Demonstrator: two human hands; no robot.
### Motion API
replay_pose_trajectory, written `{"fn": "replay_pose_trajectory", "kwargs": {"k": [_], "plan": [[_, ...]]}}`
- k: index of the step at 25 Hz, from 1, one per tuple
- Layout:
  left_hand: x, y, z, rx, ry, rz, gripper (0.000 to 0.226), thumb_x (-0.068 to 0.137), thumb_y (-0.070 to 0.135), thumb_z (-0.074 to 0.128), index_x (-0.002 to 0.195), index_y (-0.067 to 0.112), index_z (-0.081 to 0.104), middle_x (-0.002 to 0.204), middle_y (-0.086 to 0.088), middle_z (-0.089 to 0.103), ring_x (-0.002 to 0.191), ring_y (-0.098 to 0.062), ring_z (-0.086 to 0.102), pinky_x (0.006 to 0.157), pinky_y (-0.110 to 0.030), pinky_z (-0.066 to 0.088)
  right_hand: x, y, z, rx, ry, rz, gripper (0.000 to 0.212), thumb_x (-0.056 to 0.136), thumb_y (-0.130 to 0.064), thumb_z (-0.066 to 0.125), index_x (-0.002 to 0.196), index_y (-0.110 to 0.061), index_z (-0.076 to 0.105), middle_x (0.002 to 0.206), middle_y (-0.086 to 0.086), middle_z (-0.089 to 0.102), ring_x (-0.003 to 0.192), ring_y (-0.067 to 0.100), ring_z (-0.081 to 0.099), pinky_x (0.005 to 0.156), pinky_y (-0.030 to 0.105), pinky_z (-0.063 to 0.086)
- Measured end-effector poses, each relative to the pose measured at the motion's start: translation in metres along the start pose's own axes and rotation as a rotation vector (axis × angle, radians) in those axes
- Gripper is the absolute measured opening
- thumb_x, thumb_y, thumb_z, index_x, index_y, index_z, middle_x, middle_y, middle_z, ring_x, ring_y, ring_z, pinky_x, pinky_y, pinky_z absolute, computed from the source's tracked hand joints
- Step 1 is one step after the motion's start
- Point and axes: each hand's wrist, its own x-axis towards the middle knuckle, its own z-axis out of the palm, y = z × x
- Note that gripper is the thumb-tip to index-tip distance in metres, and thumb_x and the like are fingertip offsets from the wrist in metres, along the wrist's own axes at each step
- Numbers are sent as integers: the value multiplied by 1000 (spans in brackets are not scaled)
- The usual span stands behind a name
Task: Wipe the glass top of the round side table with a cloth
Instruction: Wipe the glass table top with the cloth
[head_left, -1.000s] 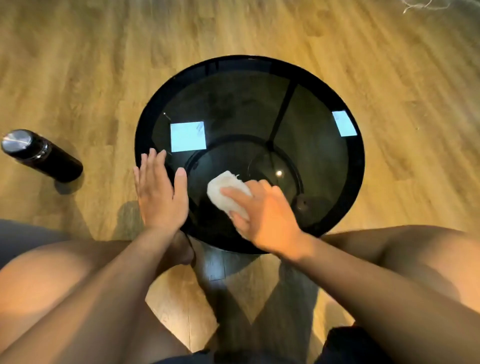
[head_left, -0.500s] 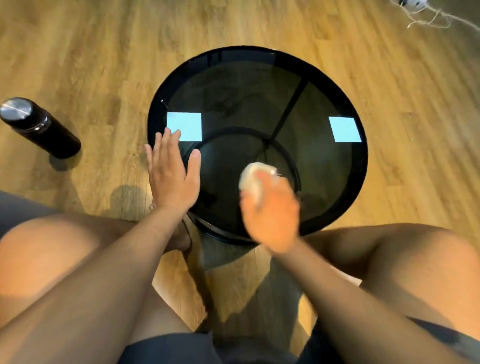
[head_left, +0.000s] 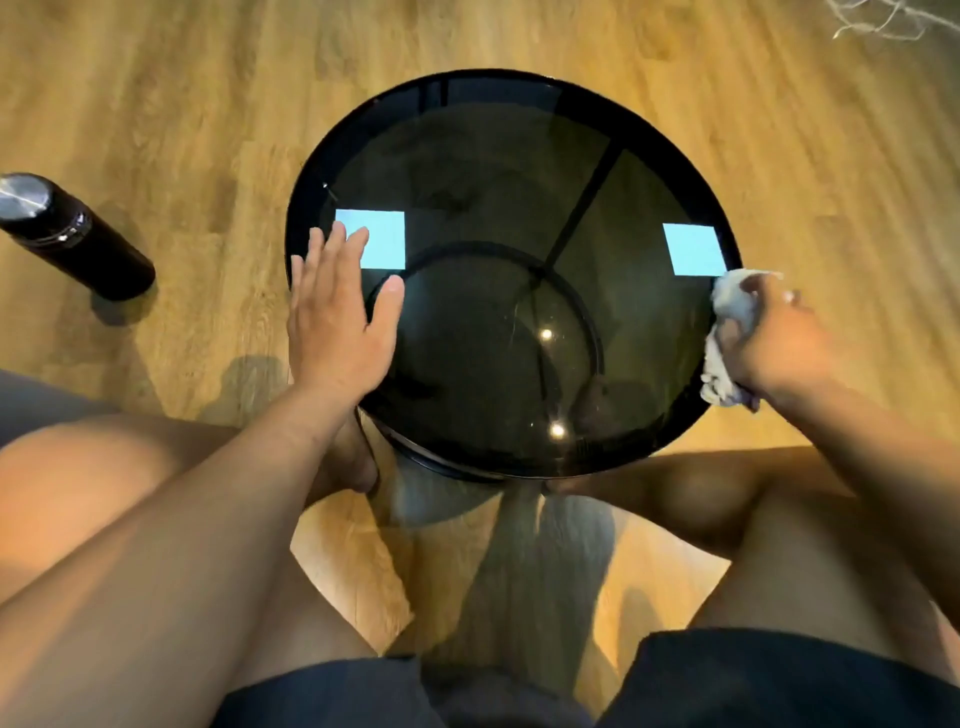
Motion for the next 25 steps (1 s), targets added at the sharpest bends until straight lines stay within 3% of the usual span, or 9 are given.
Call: {"fn": "replay_pose_trajectory", "kwargs": {"k": [4,9,10,12,14,16,18,21,25], "plan": [[3,0,2,-55,71,-24,61,96,45,31,148,13,35,159,-11,30,151,-27,18,124,-46,4,-23,-50,13,72,24,41,43,92,-38,45,131,-19,40,115,26,59,96,47,61,81,43,47],[4,-4,4,-260,163,-37,61,96,43,33,146,9,40,155,-15,38,145,-29,31,119,-35,20,-127,-213,45,276,-25,-343,42,93,-41,49,130,-24,49,111,12,60,95,32,61,80,38,48],[7,-9,4,-350,207,-108,58,97,41,34,145,9,41,152,-14,42,142,-28,36,115,-32,26,-139,-246,47,336,-42,-444,42,91,-38,51,131,-23,50,110,12,59,93,29,61,79,38,51],[14,-15,2,-622,248,-468,55,99,44,34,147,18,39,152,-6,43,139,-23,40,113,-31,29,-132,-278,46,355,-49,-610,45,89,-34,56,132,-25,52,107,12,57,90,28,58,74,40,49],[11,-15,4,-685,202,-622,58,98,49,32,151,23,33,156,0,37,143,-19,34,118,-36,25,-99,-253,47,205,-13,-743,46,86,-37,59,132,-30,55,103,12,57,89,31,58,71,40,45],[6,-14,7,-464,145,-428,63,98,49,29,154,21,25,162,-2,26,149,-18,19,123,-41,13,-44,-187,40,84,5,-653,44,87,-37,55,130,-31,53,105,13,57,90,37,59,74,43,47],[6,-16,5,-223,106,-215,66,98,50,25,155,17,22,164,-6,18,153,-21,6,123,-48,-1,27,-113,28,28,22,-422,42,87,-39,45,127,-31,48,109,18,58,93,42,62,78,47,52],[11,-18,5,-127,49,-107,66,97,51,23,154,18,24,164,-8,16,153,-24,3,122,-53,-1,104,-49,6,39,38,-44,51,80,-44,36,125,-23,46,112,27,62,98,47,62,85,49,52],[14,-16,4,-158,42,-105,68,97,52,22,155,18,19,165,-9,14,153,-23,3,122,-51,2,99,-144,26,145,85,-38,43,87,-40,42,126,-26,54,114,25,62,104,46,61,90,49,49]]}}
